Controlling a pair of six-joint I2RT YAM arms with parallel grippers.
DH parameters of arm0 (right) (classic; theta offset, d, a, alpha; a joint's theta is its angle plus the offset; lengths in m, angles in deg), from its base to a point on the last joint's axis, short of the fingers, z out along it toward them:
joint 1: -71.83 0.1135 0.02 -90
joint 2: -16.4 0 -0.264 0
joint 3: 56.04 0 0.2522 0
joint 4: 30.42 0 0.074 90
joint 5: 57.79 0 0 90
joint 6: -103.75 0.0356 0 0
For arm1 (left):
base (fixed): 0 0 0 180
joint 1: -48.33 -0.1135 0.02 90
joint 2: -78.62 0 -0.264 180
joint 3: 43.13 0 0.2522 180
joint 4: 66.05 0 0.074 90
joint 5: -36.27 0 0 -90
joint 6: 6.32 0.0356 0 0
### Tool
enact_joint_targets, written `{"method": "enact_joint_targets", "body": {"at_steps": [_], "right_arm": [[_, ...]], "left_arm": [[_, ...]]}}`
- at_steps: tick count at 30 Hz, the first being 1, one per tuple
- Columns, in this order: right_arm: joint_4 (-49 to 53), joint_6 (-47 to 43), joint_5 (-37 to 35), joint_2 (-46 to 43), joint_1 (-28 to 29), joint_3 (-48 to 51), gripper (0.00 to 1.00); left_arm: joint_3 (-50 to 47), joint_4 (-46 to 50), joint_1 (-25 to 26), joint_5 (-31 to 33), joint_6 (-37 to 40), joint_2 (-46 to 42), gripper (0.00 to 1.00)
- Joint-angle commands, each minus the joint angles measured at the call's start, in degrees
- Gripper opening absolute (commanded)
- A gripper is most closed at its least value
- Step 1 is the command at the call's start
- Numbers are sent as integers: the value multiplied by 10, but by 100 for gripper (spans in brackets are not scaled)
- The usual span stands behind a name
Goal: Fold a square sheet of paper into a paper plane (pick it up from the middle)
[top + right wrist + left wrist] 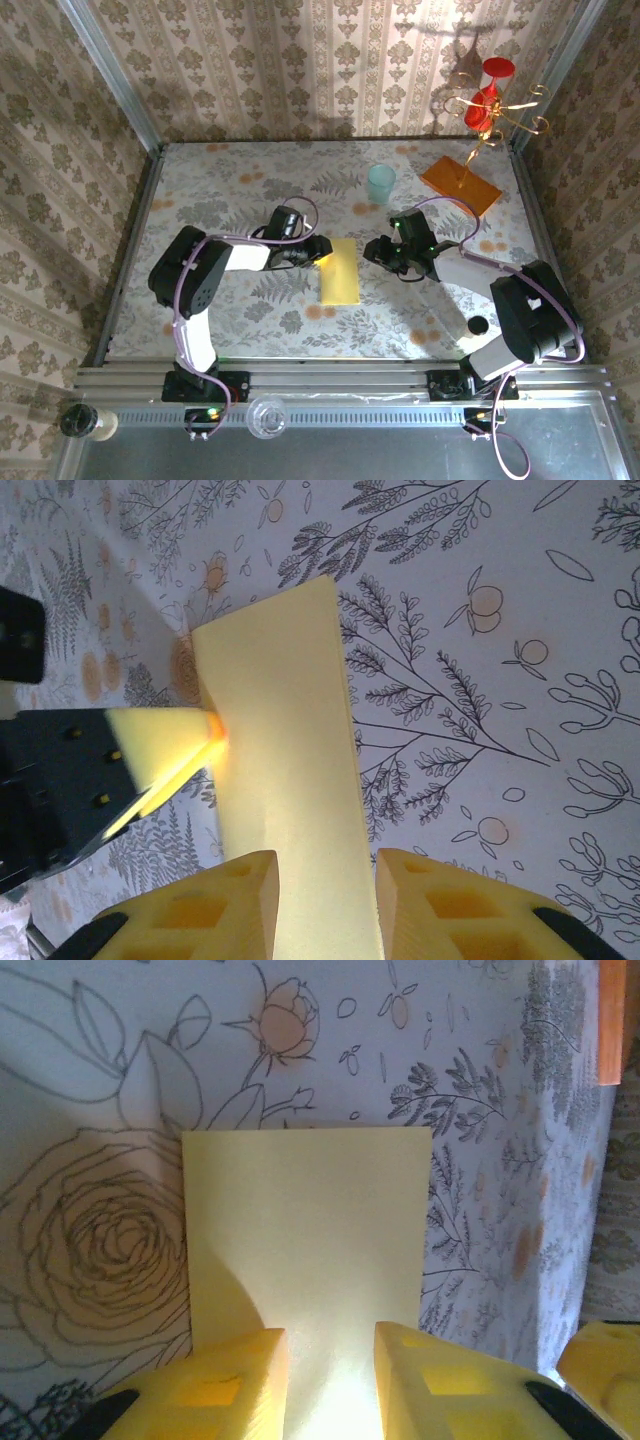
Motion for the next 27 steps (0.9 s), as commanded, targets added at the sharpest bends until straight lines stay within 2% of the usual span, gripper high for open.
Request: {"method": "enact_joint_targets", "body": {"at_steps": [1,10,20,23,27], "right_arm": [[14,4,17,-6,-4,14,33],[31,7,118,-8,8,45,35],[35,57,54,1,31,54,30],[22,72,63,4,31,63,25],[-34,110,84,7,32,95,25]], "left_arm": [[24,48,-5,8,11,20,29],[17,100,-8,60,19,15,25],[72,207,-8,138,46,15,22],[74,201,-8,152,36,20,20],[66,191,-8,145,28,28,19]]}}
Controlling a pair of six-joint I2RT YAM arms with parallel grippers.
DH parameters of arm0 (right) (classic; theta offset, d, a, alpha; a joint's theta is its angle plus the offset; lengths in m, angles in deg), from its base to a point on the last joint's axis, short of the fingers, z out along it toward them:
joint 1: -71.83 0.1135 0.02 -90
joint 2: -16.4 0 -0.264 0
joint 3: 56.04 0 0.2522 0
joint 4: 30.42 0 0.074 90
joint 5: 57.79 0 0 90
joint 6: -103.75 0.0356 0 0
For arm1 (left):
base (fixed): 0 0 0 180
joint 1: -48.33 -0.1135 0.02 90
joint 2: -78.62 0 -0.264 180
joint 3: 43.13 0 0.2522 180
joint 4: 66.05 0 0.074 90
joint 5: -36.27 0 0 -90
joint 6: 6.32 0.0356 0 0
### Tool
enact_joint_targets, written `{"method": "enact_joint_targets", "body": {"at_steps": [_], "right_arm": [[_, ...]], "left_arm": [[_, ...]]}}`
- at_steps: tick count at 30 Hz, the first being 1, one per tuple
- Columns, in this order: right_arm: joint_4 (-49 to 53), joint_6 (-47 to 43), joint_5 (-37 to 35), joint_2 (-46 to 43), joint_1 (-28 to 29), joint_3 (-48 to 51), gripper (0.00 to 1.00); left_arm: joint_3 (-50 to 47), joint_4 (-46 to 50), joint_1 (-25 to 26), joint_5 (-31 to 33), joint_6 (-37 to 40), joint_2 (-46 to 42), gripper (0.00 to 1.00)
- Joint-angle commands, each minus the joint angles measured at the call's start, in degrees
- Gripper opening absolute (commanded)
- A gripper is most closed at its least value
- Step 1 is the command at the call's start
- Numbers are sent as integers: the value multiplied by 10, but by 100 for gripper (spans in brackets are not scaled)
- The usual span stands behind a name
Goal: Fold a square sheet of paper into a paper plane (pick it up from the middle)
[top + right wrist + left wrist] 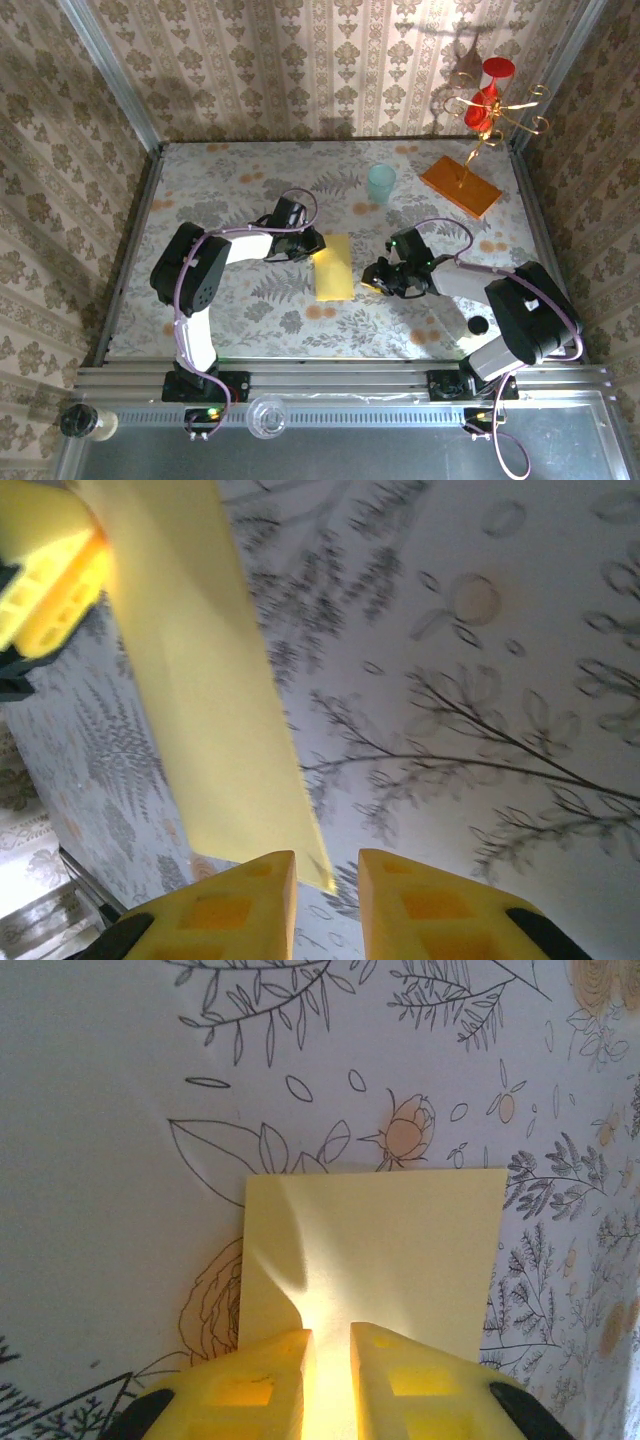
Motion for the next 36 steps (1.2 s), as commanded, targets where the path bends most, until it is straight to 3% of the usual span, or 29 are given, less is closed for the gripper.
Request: {"method": "enact_joint_targets", "body": {"at_steps": [1,12,20,36], "right_arm": [[-31,41,16,8,4,19,24],[-20,36,11,8,12,1,25],[5,26,-2,5,28,-8,26],[33,11,-6,26,54,-28,27]], "left_arm": [[-12,37,-5,29,4,17,19],[-3,2,9,-55,29,-65,26],[-30,8,13,-73,28,-45,25],[-27,78,15,7,10,-5,21]]}}
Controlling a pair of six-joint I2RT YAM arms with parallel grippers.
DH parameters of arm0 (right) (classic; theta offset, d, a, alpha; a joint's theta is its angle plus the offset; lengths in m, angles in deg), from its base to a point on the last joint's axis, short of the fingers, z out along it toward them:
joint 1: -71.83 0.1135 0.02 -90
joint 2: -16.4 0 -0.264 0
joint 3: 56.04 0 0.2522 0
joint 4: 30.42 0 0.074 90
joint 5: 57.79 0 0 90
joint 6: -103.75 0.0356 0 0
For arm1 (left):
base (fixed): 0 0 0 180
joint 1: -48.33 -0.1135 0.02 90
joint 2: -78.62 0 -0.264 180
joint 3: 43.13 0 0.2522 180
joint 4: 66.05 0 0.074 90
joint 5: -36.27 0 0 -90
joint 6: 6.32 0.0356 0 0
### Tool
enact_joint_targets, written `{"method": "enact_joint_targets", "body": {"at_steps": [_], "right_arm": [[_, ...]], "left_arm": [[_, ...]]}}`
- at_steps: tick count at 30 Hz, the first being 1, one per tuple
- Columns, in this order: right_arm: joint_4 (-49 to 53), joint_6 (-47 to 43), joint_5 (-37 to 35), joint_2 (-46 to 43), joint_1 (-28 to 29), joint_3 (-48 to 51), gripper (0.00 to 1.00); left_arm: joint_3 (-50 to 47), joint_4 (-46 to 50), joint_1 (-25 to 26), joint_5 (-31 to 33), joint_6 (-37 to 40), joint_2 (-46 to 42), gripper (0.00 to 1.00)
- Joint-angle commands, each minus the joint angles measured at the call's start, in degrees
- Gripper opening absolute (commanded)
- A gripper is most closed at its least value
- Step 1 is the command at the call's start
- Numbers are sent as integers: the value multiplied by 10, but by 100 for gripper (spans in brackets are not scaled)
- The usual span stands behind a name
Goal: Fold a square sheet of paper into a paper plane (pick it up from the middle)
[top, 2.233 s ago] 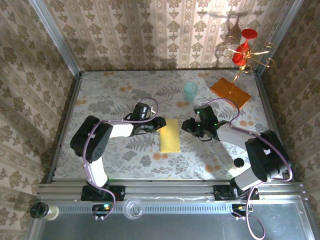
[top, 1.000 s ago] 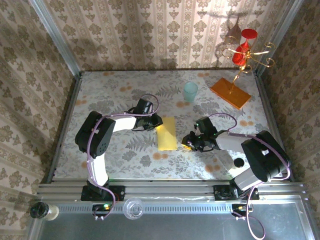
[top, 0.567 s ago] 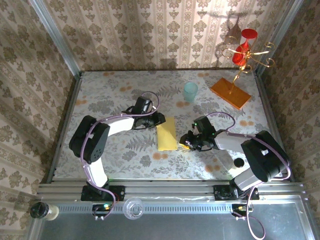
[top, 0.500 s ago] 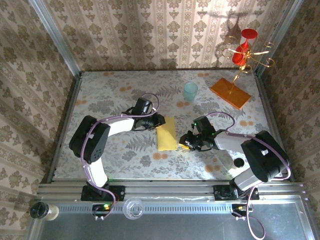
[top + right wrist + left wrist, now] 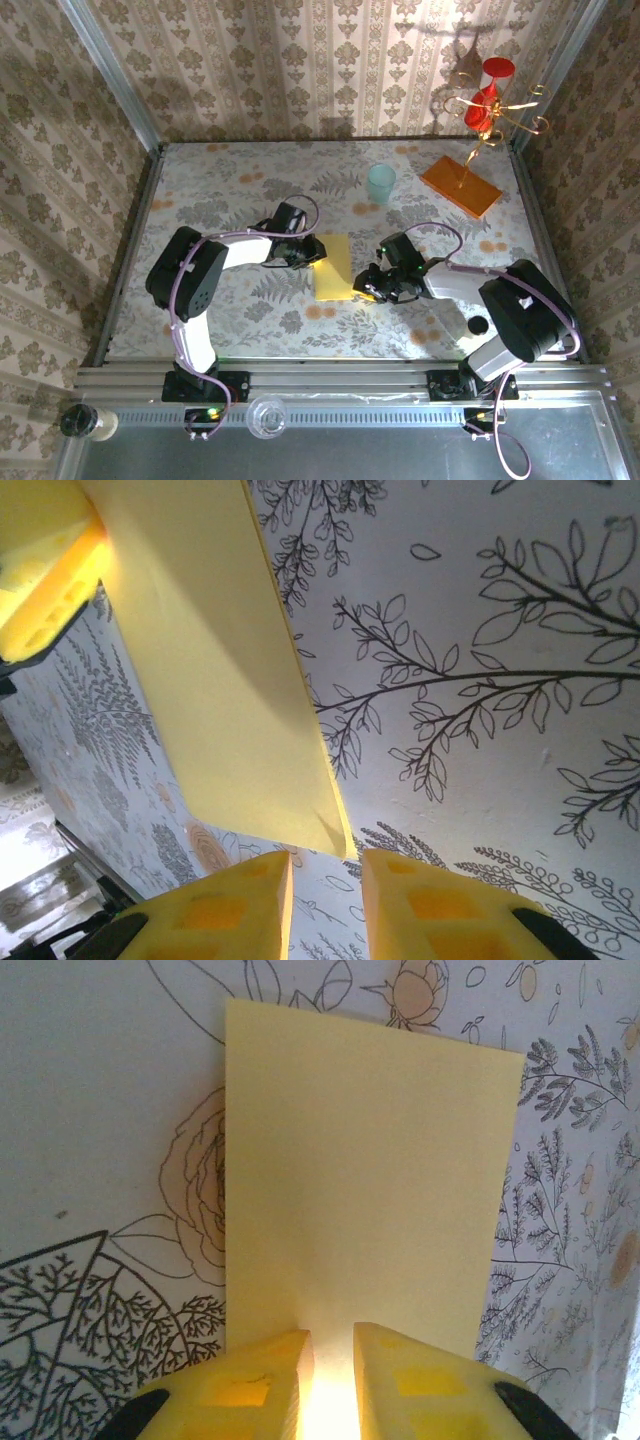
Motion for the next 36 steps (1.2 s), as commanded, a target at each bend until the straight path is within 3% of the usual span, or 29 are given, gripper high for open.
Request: {"method": "enact_joint_targets", "body": {"at_steps": [1,36], "right_arm": [[27,-13,-9,13,7,-16,27],[-47,8,41,55,18,-26,22]], "left_arm": [[-2,46,4,41,-6,20,21],[-1,38,4,29,-14,29,19]]}}
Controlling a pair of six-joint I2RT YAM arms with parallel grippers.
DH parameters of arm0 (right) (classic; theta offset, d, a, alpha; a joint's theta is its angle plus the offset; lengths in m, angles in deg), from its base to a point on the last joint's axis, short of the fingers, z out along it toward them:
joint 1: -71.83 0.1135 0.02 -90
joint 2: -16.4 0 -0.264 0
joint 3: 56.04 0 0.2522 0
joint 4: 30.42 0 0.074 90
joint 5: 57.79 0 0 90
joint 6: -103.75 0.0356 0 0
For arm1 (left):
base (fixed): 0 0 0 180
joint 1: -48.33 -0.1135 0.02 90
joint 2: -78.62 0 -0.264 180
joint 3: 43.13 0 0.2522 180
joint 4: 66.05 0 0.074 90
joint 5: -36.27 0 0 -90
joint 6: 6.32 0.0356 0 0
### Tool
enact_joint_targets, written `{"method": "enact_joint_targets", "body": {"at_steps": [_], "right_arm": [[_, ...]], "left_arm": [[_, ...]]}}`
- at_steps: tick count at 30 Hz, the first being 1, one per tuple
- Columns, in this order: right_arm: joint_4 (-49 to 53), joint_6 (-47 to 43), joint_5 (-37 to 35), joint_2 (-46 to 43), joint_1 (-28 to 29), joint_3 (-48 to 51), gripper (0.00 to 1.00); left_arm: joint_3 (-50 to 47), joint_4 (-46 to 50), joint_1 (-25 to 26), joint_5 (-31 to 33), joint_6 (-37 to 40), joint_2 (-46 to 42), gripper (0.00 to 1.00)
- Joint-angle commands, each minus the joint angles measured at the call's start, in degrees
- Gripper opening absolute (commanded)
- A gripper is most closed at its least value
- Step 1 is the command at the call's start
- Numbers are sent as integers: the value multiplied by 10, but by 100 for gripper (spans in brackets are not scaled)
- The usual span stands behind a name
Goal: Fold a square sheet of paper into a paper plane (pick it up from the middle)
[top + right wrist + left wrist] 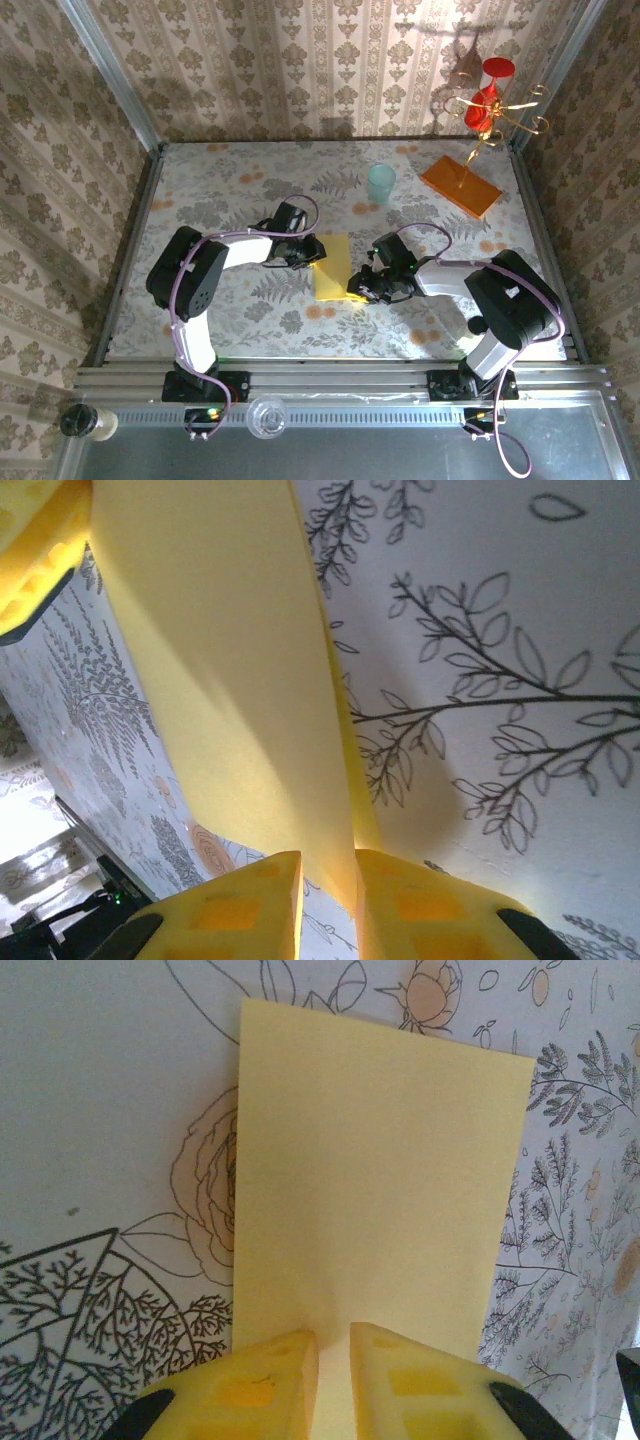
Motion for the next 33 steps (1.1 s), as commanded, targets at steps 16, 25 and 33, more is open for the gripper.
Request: {"method": "enact_joint_targets", "body": {"at_steps": [16,25,33], "right_arm": [[-24,29,2,29,-6,-25,17],[-7,26,-9,4,-10,-8,13],[35,7,-12,-19,-15,-8,10]], "left_arm": [[4,23,3,-2,1,13,20],[31,30,-2,-22,30,-24,26],[25,19,-29,-35,53,-33,28]]}}
